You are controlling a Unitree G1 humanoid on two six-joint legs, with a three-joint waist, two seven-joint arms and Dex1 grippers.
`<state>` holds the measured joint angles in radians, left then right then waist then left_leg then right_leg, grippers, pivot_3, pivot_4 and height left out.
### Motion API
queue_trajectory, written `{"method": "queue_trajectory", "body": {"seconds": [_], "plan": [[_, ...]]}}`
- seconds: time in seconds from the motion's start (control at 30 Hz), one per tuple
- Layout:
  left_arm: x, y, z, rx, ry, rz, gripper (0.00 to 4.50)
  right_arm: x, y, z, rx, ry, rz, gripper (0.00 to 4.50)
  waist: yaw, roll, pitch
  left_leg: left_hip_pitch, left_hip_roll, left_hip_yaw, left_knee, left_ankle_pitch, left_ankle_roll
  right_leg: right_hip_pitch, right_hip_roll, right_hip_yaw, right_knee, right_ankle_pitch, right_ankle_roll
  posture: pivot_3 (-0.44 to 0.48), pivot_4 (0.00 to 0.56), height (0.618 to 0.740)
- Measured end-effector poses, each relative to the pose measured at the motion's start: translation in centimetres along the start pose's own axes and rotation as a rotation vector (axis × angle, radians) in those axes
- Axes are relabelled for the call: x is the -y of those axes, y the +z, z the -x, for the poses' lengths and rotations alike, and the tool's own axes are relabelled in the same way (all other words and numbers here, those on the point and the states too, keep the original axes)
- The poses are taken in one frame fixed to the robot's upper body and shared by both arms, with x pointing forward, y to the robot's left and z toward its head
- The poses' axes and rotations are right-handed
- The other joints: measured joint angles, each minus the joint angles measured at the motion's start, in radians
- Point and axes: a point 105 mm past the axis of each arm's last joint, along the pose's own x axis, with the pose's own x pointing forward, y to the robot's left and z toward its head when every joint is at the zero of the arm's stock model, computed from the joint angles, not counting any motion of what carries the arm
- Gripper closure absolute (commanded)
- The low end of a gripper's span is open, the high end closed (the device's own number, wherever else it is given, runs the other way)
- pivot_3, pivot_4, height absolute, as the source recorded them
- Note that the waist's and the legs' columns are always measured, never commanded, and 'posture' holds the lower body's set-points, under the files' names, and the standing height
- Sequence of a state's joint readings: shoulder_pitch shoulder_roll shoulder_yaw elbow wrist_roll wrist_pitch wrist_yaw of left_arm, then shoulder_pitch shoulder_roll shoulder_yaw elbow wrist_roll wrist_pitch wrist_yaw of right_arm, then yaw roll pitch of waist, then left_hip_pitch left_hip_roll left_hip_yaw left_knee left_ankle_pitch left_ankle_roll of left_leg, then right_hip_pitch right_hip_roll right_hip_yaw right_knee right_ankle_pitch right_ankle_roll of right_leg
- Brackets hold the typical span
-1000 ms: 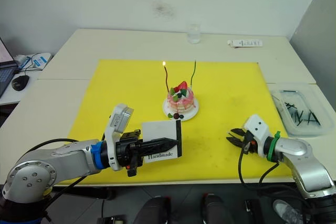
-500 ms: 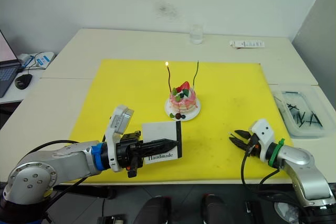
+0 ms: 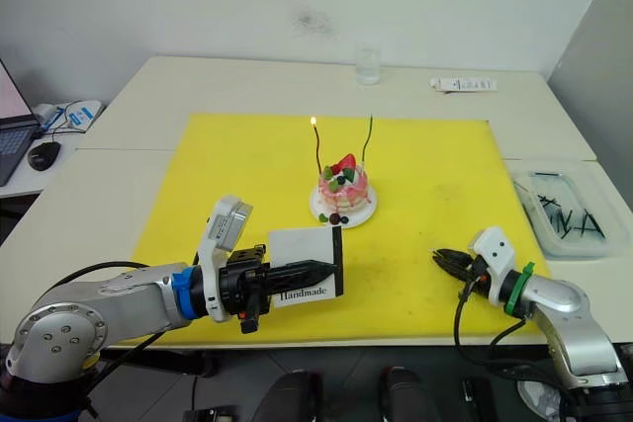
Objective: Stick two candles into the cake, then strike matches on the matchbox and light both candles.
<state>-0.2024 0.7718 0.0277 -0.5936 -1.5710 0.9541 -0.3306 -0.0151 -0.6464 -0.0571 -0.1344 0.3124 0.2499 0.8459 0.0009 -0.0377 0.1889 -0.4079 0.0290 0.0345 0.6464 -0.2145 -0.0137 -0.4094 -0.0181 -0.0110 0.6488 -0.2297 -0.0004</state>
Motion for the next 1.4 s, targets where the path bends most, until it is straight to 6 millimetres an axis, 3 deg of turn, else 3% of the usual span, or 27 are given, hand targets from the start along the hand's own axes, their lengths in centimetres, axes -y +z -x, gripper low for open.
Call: {"method": "queue_trajectory", "body": {"seconds": [0.5, 0.7, 1.4], "plan": [[-0.02, -0.10, 0.02, -0.001, 0.002, 0.004, 4.50, -0.05, 0.00, -0.17, 0.001, 0.007, -0.041, 4.49, 0.000, 0.000, 0.000, 0.003, 0.000, 0.000, -0.001, 0.000, 0.000, 0.003, 0.000, 0.001, 0.000, -0.001, -0.002, 0.000, 0.150, 0.740], [-0.02, -0.11, 0.02, -0.001, 0.002, 0.005, 4.50, -0.20, 0.06, -0.36, 0.014, 0.008, -0.051, 2.53, 0.000, 0.000, 0.000, 0.003, 0.000, 0.001, -0.001, 0.000, 0.000, 0.003, 0.000, 0.001, 0.000, -0.001, -0.002, 0.000, 0.150, 0.740], [-0.05, -0.32, 0.07, -0.002, 0.003, 0.014, 4.50, -0.28, -0.60, -0.22, 0.081, -0.009, -0.067, 2.53, 0.001, 0.000, 0.000, 0.004, 0.000, 0.001, -0.001, 0.000, 0.000, 0.004, -0.001, 0.000, -0.002, -0.002, -0.003, 0.000, 0.150, 0.740]]}}
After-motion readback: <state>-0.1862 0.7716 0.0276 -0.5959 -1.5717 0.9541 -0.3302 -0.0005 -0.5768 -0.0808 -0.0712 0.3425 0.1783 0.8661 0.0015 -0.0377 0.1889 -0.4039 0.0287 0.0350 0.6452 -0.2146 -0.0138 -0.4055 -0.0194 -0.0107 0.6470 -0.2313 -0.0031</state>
